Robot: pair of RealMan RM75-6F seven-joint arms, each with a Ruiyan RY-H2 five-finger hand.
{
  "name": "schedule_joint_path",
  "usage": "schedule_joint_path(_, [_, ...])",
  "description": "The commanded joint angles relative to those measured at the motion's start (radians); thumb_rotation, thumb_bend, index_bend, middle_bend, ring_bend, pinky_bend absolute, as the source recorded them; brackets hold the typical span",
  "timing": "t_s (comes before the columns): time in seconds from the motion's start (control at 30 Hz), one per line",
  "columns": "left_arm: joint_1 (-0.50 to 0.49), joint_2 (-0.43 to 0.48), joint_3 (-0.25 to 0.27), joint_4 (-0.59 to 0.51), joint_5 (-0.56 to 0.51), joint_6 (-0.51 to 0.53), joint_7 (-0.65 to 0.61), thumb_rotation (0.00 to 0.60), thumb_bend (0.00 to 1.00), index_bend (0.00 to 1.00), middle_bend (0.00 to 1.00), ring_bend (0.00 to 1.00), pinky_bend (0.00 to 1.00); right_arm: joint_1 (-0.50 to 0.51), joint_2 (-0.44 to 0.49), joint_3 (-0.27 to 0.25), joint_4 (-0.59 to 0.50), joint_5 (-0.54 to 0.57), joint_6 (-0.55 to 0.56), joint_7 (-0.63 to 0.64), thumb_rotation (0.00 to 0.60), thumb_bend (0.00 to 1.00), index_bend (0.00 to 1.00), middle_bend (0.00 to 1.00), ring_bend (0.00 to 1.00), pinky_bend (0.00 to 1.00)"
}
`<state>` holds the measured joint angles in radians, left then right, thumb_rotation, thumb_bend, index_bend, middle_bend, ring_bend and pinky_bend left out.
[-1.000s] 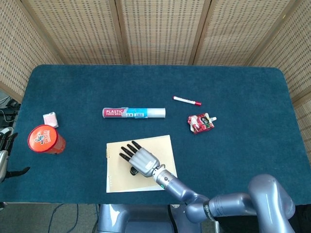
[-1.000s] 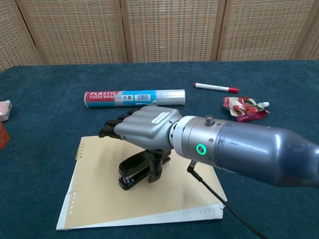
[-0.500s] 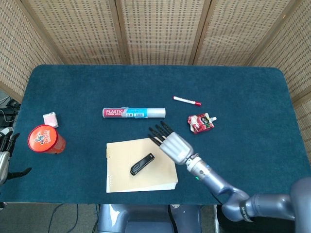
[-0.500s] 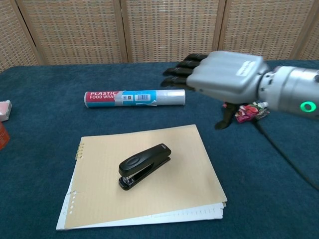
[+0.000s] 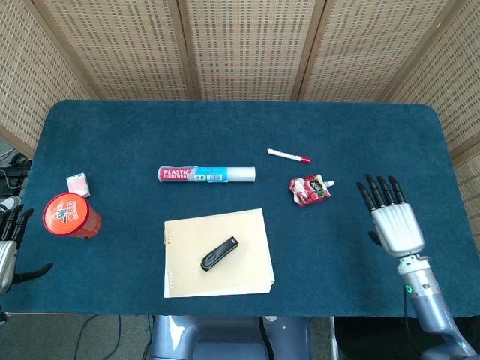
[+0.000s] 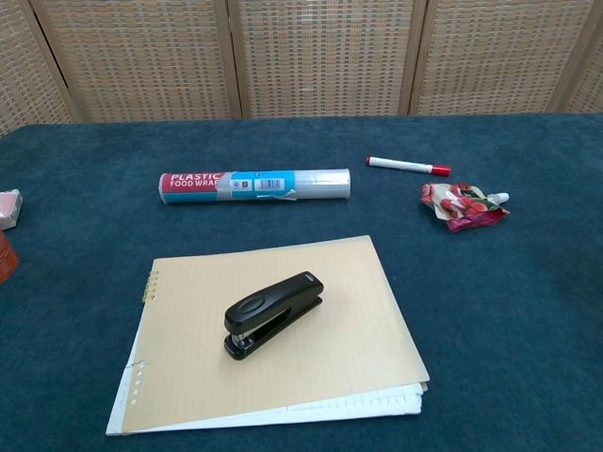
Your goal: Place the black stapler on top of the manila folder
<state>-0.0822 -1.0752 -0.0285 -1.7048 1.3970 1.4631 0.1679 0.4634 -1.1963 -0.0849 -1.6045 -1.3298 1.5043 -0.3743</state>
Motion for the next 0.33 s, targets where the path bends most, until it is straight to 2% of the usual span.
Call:
schedule_joint_path(0.03, [0.013,-0.002,0.006,0.014,0.018,0.019,-0.023,0.6,0.0,0.0,0.0,0.0,0.0,-0.081,0.002,-0.032,0.023,-0.06,0.063,0.06,0.6,0.0,0.0,0.0,0.0,0.0])
schedule_joint_path(0.13, [0.022,0.002,0.01,0.023,0.025,0.026,-0.045,0.6,0.0,0.0,0.0,0.0,0.0,-0.143,-0.029,-0.049,0.08,-0.102,0.111,0.101,0.6,0.0,0.0,0.0,0.0,0.0])
schedule_joint_path(0.33, [0.028,0.02,0.013,0.024,0.037,0.024,-0.095,0.6,0.0,0.0,0.0,0.0,0.0,-0.237,-0.072,-0.048,0.17,-0.136,0.173,0.181,0.6,0.0,0.0,0.0,0.0,0.0])
